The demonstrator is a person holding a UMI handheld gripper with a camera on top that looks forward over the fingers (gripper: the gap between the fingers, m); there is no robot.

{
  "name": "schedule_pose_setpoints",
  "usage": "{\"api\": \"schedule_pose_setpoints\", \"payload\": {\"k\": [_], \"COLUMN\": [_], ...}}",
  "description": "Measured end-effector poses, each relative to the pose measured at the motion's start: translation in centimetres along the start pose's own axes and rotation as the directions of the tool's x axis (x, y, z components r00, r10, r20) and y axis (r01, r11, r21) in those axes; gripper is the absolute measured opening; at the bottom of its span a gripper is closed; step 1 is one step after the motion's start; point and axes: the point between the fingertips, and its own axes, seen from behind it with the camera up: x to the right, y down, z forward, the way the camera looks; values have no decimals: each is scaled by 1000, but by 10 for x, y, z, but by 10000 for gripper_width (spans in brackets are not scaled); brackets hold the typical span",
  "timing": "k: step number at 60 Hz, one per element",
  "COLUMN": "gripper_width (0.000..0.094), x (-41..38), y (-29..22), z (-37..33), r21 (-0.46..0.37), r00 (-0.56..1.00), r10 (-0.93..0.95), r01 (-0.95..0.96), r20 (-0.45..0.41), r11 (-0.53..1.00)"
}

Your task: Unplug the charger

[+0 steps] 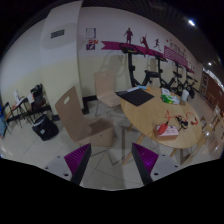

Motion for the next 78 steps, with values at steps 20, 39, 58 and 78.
{"api": "schedule_pose_setpoints", "payload": {"k": [20, 39, 58, 78], "gripper_width": [854, 854, 854, 858], "x": [110, 209, 260, 287], "y": [-16, -5, 4, -8], "z": [17, 55, 144, 232], "r21": [74, 138, 190, 245], "r00": [983, 962, 970, 983], "r10": [90, 142, 110, 115], "r01": [-79, -111, -69, -77], "r20": [-160, -235, -216, -143], "r11": [994, 984, 979, 966]}}
